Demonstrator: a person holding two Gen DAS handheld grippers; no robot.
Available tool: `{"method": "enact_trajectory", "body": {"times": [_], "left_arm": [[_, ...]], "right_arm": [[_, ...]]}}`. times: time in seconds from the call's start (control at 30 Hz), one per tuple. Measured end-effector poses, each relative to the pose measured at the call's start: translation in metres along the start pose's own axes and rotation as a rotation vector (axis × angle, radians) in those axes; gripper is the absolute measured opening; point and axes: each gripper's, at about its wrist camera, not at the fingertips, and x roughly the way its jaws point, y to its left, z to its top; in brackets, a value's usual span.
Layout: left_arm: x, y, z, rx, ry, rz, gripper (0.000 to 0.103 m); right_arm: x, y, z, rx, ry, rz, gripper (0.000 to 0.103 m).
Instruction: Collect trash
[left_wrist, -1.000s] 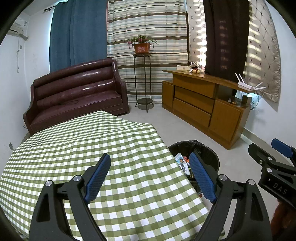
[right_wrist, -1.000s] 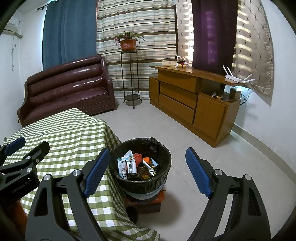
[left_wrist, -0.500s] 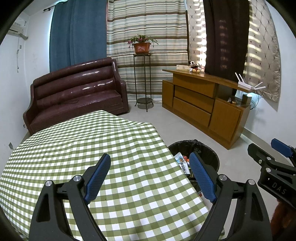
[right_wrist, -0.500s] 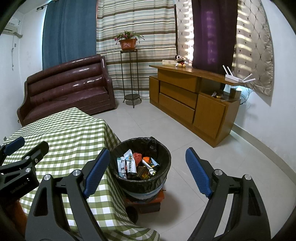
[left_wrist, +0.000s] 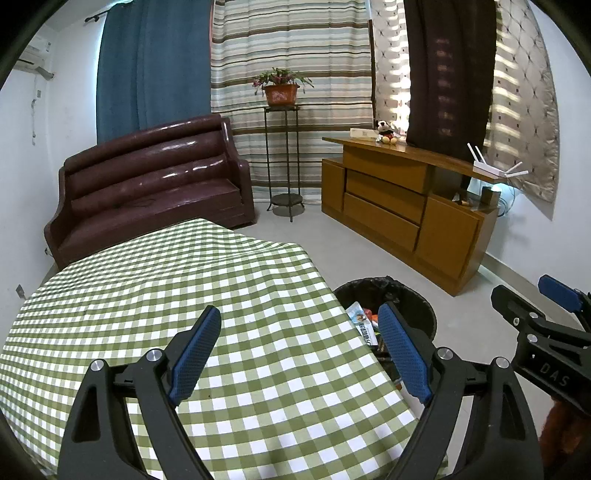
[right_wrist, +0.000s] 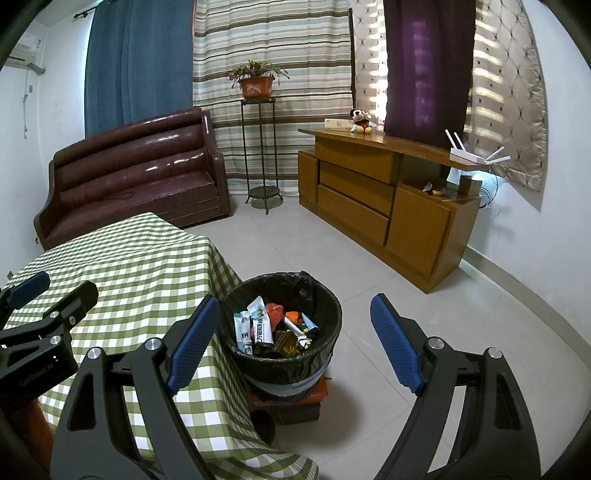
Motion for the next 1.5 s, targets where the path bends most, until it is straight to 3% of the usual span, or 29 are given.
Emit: {"method": "enact_trajectory", "body": {"times": [0.63, 0.93, 1.2, 1.5], "left_arm": [[-0.001, -0.003, 0.0, 0.013, -0.006, 0.001, 0.084], [0.003, -0.004, -0.001, 0.0, 0.015, -0.054, 0.085], [0.001, -0.006, -0.002, 0.027, -0.001, -0.023, 0.085], [0.014, 0.005, -0.006, 0.01, 0.06, 0.009, 0.085]], "right_arm": [[-0.001, -0.001, -0.001, 0.001, 0.003, -0.001, 0.082], [0.0, 0.0, 0.0, -0.001, 0.002, -0.002, 0.082], [0.0, 0.0, -0.001, 0.0, 0.002, -0.004, 0.082], [0.007, 0.003, -0.007, -0.01, 0.017, -0.003, 0.082]]}}
